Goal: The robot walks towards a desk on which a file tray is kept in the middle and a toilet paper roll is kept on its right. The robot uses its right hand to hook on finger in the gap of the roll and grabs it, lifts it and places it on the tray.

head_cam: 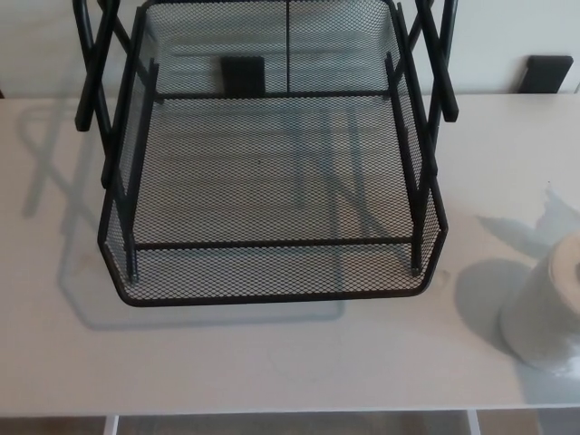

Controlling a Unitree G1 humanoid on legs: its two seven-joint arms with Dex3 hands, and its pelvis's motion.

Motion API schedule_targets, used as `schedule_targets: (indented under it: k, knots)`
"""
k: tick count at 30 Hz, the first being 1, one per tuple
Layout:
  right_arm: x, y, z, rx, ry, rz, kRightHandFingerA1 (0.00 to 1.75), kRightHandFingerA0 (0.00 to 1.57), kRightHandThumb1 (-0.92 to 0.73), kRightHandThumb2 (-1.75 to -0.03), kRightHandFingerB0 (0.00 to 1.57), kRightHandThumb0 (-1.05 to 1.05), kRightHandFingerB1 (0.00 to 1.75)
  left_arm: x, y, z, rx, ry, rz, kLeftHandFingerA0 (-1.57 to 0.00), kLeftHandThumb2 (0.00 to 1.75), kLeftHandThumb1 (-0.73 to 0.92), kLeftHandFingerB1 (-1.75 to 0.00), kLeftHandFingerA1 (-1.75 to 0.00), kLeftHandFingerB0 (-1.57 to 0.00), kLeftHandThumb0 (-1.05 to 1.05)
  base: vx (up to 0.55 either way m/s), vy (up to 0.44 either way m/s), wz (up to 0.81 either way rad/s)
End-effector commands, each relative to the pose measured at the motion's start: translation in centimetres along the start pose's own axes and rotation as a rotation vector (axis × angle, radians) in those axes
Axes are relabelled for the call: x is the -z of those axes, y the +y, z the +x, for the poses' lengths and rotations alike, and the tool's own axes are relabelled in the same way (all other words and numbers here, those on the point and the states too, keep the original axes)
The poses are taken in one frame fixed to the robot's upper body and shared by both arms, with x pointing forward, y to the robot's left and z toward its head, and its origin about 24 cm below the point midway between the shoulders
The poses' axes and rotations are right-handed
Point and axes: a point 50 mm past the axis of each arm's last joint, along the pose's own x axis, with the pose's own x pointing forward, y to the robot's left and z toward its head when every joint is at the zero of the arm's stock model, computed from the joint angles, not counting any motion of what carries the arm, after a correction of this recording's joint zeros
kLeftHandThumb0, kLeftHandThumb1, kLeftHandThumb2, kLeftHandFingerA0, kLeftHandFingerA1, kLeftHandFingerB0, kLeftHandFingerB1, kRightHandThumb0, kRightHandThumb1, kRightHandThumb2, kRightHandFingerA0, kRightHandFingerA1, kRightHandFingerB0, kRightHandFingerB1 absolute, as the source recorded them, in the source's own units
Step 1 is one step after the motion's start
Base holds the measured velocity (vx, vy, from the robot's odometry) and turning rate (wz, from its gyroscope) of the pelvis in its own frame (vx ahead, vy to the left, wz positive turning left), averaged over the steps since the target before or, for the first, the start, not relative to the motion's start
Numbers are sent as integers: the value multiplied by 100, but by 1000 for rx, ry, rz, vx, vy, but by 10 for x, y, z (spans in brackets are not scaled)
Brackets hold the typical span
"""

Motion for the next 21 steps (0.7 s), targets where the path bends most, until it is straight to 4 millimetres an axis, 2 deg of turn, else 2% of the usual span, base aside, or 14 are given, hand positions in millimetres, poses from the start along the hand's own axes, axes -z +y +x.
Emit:
schedule_targets:
  k: [1,21]
  knots:
    - [-6,-2,5,508,-226,-199,146,102,-59,-88,101,-3,95,-4,4,0,-41,8,44,-46,63,77,-51,-60,-43,-59,0,0,0]
    - [-3,3,7,517,-249,-214,146,102,-59,-88,101,-3,95,4,2,0,-39,29,41,-46,63,77,-51,-60,-43,-59,0,0,0]
